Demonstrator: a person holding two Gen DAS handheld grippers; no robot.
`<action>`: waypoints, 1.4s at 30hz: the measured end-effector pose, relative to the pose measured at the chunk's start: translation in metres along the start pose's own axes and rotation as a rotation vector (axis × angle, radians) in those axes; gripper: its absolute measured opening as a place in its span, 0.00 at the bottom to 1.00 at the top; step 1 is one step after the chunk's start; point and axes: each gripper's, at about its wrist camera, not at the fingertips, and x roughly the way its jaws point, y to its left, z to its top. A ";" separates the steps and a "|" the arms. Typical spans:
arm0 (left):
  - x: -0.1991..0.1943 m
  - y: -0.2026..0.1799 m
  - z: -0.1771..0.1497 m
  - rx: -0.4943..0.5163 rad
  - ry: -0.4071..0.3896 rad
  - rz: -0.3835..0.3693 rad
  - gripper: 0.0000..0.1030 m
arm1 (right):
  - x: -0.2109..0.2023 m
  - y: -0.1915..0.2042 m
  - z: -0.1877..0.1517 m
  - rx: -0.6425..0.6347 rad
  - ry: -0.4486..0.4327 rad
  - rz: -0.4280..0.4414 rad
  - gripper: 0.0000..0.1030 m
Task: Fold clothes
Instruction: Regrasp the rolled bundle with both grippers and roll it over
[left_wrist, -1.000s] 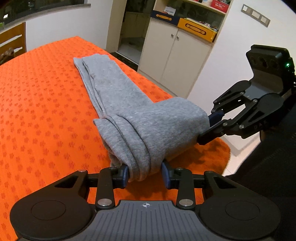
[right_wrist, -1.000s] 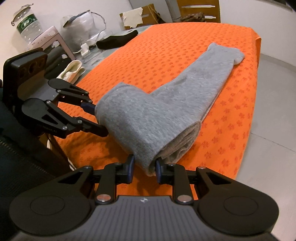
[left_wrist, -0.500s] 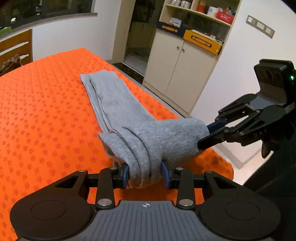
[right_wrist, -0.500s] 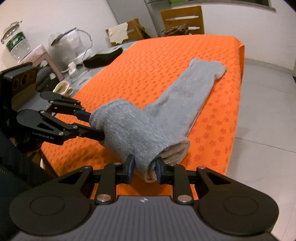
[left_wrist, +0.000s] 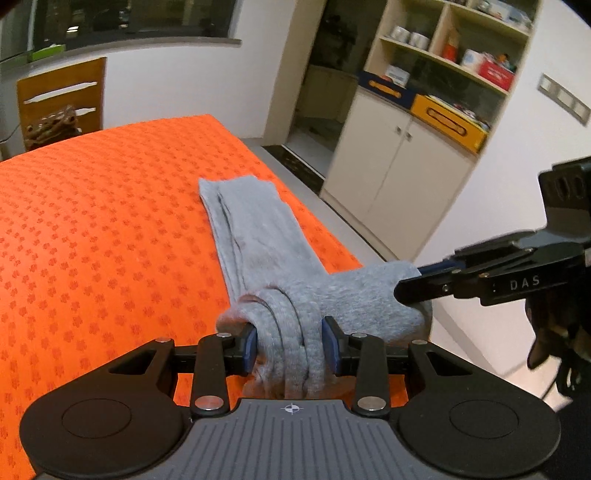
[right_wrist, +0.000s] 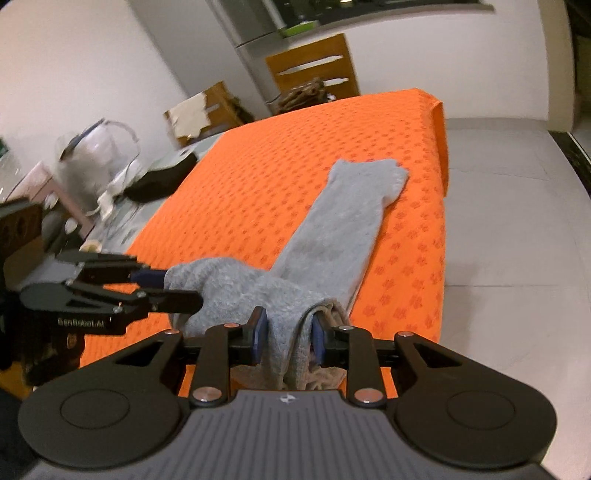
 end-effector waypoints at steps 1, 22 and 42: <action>0.004 0.001 0.003 -0.005 -0.002 0.007 0.38 | 0.004 -0.002 0.003 0.009 -0.001 -0.005 0.29; 0.048 0.029 0.030 -0.114 -0.028 0.027 0.45 | 0.029 -0.026 0.036 0.024 -0.055 -0.100 0.34; 0.015 0.027 -0.038 -0.051 0.003 -0.110 0.71 | 0.024 0.002 -0.035 -0.215 0.046 -0.062 0.52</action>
